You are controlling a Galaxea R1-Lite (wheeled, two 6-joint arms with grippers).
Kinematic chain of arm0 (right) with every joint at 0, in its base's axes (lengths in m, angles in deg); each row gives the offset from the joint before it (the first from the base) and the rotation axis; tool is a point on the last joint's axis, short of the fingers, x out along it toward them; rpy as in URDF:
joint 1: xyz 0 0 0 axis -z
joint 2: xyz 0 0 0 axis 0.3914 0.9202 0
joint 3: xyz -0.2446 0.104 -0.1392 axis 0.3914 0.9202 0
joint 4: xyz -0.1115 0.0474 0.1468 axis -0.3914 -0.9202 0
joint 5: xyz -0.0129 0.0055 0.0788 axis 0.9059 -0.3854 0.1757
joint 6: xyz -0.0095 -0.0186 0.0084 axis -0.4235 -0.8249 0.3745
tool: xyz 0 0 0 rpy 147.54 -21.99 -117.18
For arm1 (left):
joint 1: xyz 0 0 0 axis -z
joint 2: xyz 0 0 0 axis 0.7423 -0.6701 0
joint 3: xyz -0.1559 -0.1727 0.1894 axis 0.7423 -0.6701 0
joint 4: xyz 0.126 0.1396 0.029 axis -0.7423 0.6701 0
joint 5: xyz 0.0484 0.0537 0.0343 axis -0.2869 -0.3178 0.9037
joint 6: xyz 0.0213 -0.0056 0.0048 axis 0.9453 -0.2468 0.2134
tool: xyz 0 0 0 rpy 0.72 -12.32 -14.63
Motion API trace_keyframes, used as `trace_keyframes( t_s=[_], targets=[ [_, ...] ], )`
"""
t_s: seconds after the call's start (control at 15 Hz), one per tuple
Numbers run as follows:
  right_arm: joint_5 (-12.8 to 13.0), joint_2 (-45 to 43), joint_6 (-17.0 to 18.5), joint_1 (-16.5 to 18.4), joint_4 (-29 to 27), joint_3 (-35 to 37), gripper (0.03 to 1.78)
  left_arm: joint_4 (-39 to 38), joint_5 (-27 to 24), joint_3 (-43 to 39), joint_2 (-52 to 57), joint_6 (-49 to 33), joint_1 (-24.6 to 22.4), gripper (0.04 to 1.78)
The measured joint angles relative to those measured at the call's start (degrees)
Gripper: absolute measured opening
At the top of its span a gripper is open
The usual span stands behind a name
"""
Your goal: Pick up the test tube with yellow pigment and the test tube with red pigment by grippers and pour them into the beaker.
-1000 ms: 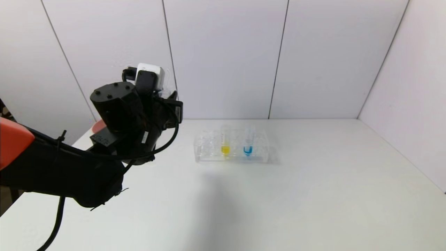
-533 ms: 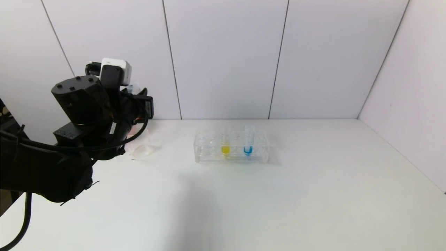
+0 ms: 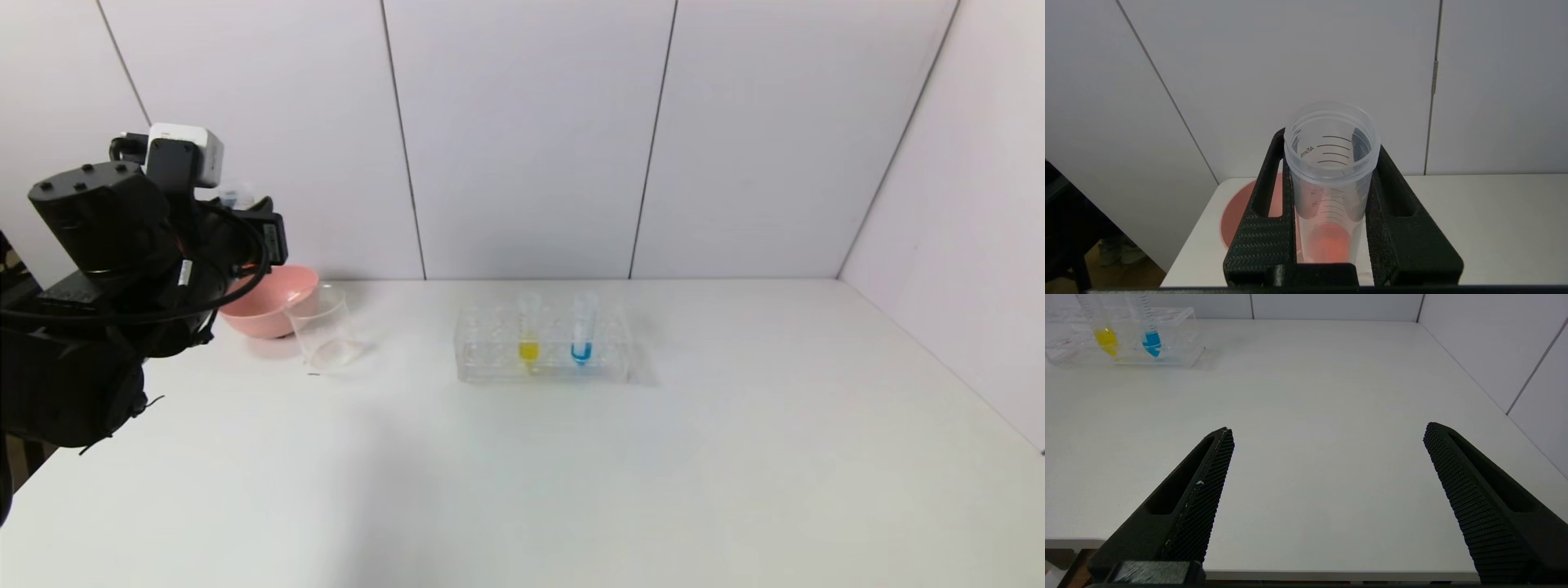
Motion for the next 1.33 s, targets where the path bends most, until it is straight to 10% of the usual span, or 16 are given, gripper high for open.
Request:
trace_keyframes(
  t_s=[1.33],
  targets=[
    [0.02,0.0,0.0,0.0,0.02,0.0,1.7,0.83,-6.66,6.17,-9.37,-0.62,-12.03,0.49]
  ],
)
